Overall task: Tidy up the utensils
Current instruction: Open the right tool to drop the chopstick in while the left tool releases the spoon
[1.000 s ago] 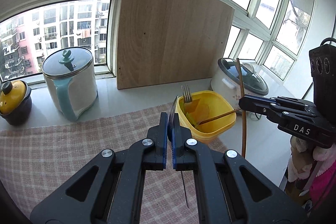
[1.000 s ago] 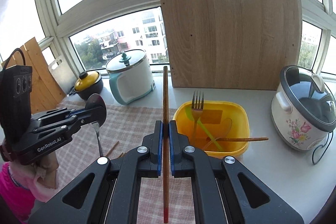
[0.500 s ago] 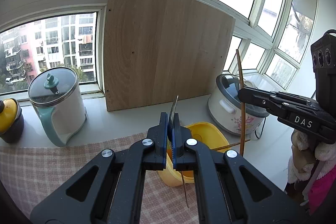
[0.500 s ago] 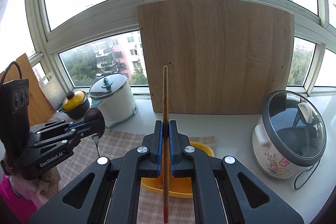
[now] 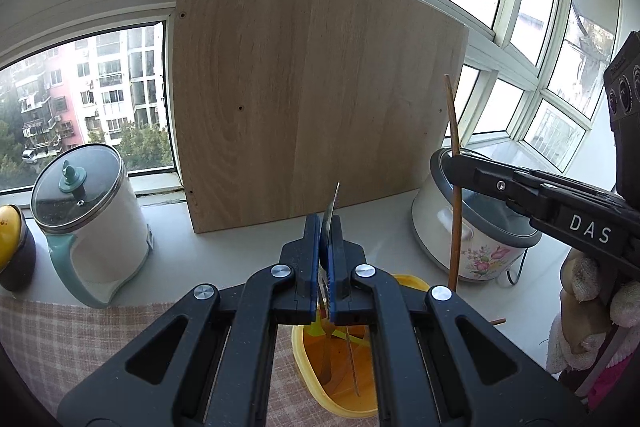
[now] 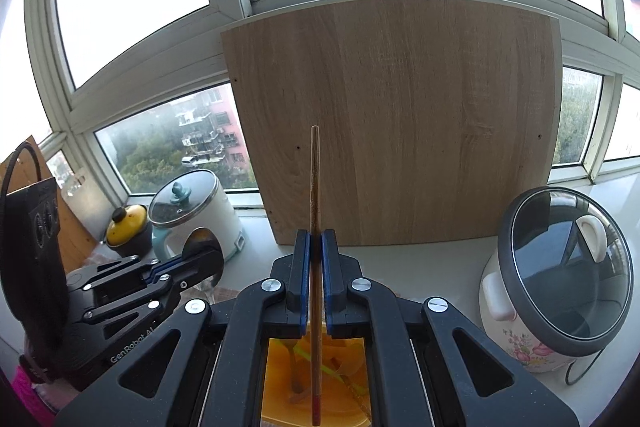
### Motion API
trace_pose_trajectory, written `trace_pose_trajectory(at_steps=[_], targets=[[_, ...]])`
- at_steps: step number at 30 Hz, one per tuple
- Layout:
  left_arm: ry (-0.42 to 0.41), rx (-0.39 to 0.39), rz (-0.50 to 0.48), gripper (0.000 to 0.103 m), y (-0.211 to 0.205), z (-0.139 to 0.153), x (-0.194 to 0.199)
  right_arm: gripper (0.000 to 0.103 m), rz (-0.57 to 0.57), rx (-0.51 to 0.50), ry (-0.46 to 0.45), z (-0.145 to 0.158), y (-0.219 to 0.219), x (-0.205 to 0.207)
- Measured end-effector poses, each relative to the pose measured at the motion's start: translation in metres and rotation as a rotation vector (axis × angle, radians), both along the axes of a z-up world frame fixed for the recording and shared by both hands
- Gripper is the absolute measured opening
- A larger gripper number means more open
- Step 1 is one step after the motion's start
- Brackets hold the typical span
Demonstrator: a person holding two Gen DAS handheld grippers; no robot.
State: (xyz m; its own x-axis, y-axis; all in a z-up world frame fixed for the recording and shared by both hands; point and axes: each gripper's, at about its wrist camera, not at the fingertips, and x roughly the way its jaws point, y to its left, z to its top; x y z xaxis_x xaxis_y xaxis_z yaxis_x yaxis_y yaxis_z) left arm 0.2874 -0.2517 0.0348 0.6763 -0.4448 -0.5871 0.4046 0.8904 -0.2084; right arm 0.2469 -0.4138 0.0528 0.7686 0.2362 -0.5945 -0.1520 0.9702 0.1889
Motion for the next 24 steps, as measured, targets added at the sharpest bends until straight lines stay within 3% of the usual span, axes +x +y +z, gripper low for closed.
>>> trace_pose_trajectory(at_steps=[10,24], targets=[[0.054,0.005,-0.019,0.001,-0.007,-0.027,0.01,0.004,-0.003,-0.009,0.051,-0.03,-0.001,0.009],[0.075,-0.016,-0.056,0.001,0.002,-0.027,-0.007,0.004,-0.003,-0.034,0.104,-0.045,0.0,-0.007]])
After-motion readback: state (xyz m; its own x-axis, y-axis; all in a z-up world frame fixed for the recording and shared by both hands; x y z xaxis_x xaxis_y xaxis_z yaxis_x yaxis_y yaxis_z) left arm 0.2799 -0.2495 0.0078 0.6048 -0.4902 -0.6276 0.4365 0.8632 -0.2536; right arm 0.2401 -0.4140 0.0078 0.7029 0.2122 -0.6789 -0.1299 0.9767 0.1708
